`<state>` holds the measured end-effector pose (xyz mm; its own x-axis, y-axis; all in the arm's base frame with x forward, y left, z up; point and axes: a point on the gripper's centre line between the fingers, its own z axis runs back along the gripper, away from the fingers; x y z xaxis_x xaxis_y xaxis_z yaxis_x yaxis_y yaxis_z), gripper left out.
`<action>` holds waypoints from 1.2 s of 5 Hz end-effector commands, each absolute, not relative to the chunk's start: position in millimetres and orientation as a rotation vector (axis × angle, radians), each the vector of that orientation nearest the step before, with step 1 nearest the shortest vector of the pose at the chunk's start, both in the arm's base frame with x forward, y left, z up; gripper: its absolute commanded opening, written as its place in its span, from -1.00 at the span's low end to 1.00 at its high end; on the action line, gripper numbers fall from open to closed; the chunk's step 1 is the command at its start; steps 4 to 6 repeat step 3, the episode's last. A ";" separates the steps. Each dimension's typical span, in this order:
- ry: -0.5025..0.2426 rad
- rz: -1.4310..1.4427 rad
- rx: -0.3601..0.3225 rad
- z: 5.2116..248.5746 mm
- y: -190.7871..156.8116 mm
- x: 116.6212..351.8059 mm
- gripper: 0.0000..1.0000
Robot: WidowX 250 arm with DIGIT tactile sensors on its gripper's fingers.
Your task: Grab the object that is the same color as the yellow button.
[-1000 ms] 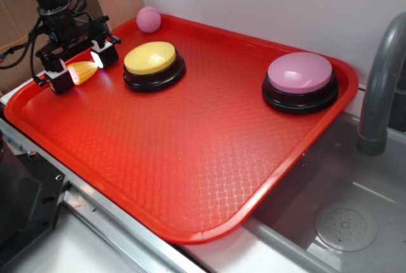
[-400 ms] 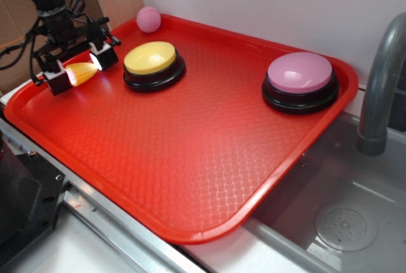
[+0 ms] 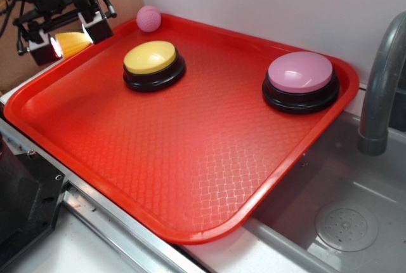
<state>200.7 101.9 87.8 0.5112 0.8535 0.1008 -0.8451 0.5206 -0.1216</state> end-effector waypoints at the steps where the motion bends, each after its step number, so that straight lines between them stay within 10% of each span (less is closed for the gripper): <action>1: -0.084 0.525 -0.109 146.7 36.4 203.0 -1.00; 6: 0.029 0.090 -0.061 137.8 13.0 206.0 -1.00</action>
